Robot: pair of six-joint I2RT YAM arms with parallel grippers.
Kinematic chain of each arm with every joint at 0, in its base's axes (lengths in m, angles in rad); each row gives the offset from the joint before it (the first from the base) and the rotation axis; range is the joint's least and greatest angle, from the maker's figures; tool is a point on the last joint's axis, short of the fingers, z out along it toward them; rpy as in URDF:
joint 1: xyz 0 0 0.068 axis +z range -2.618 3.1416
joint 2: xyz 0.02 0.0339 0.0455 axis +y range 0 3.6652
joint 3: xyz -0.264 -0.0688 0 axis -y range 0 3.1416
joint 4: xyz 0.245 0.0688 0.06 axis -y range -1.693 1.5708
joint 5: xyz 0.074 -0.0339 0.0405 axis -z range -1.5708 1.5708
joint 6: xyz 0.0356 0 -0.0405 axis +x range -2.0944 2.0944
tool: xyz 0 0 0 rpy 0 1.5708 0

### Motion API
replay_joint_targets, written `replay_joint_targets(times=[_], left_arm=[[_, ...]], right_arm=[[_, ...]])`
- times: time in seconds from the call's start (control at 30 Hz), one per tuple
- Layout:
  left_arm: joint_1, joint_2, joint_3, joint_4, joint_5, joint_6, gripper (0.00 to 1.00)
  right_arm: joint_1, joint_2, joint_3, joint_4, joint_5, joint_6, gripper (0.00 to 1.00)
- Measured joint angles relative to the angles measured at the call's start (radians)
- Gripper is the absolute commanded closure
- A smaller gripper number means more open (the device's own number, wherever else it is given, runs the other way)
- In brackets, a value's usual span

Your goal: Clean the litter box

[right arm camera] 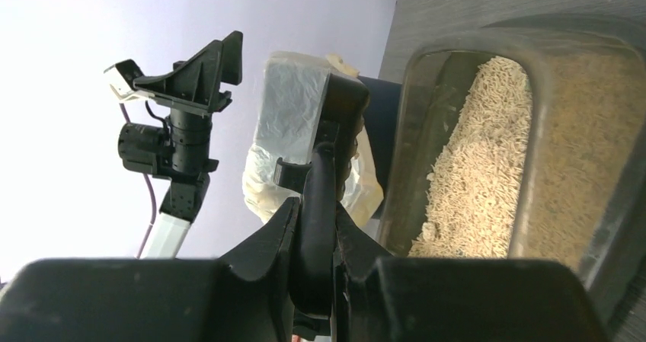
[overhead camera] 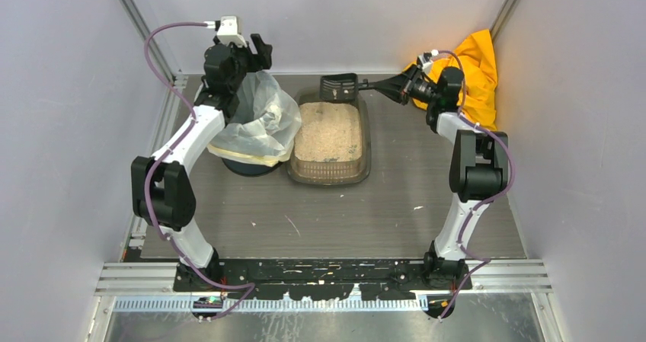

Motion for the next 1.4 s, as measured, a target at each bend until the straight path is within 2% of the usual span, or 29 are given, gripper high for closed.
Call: replay_joint_targets(times=[0.2,0.37,0.6,0.83,0.97,1.13,1.4], left_arm=[[0.014,-0.03,0.031,-0.083,-0.073,-0.018,0.23],[0.072,-0.108,0.04,-0.142,-0.134,-0.016,0.22],[0.146,-0.255,-0.074,-0.159,-0.193,-0.007,0.22],[0.153,-0.303,-0.166,-0.176,-0.203,0.037,0.22],[0.153,-0.324,-0.201,-0.189,-0.21,0.064,0.22],[0.156,-0.349,-0.211,-0.198,-0.214,0.064,0.22],[0.16,-0.351,-0.211,-0.198,-0.219,0.063,0.22]], right_arm=[[0.065,0.0,0.201,-0.276,0.01,-0.123,0.99],[0.133,0.001,0.396,-0.423,0.021,-0.191,0.99],[0.226,0.051,0.646,-0.509,0.028,-0.209,0.99],[0.305,0.134,0.782,-0.609,0.031,-0.246,0.99],[0.344,0.164,0.85,-0.79,0.049,-0.369,0.99],[0.391,0.223,1.029,-1.076,0.106,-0.579,0.99],[0.47,0.23,1.168,-1.304,0.216,-0.832,0.99]])
